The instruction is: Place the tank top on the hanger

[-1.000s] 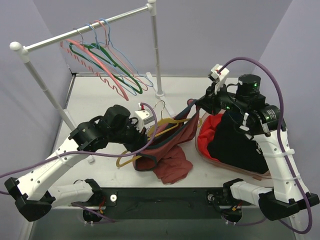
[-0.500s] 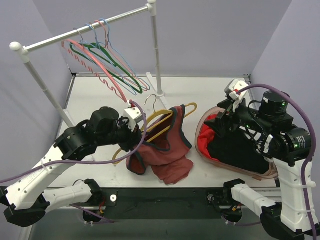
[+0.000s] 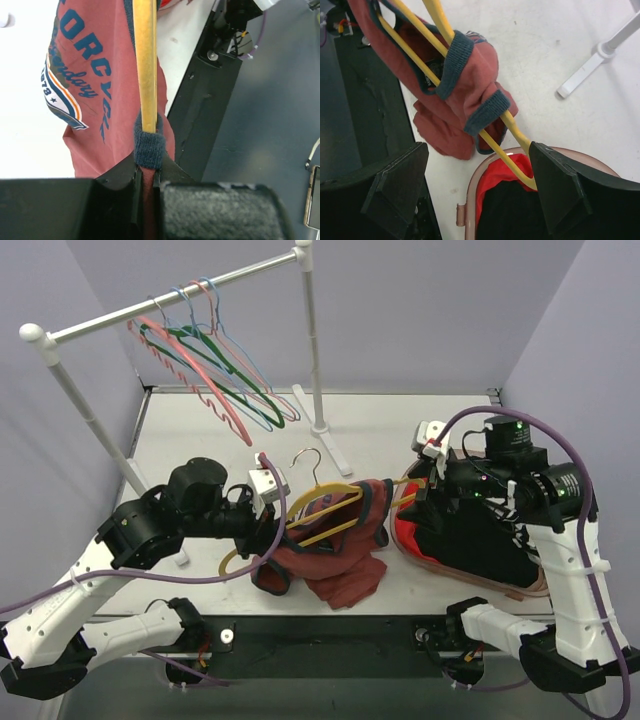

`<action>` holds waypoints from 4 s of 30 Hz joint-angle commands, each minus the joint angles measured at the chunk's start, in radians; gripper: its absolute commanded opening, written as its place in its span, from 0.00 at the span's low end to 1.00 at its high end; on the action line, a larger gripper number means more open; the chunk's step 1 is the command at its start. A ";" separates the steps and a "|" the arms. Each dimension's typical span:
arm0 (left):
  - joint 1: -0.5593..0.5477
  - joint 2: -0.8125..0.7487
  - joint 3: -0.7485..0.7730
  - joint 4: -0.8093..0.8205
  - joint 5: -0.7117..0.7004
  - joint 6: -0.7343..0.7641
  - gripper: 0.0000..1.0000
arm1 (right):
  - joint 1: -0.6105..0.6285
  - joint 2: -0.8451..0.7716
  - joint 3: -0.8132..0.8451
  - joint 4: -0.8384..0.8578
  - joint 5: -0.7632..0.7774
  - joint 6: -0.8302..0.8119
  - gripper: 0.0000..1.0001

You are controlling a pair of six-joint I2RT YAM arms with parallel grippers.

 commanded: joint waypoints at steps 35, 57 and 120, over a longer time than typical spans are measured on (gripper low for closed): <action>-0.002 -0.004 0.015 0.055 0.228 0.066 0.00 | 0.039 -0.098 -0.249 -0.065 -0.140 -0.022 0.59; 0.019 -0.166 -0.043 0.142 -0.260 -0.015 0.83 | -0.122 -0.280 -0.255 -0.027 0.158 0.182 0.00; 0.021 -0.547 -0.490 0.240 -0.421 -0.434 0.91 | 0.231 0.864 0.836 0.479 0.621 0.566 0.00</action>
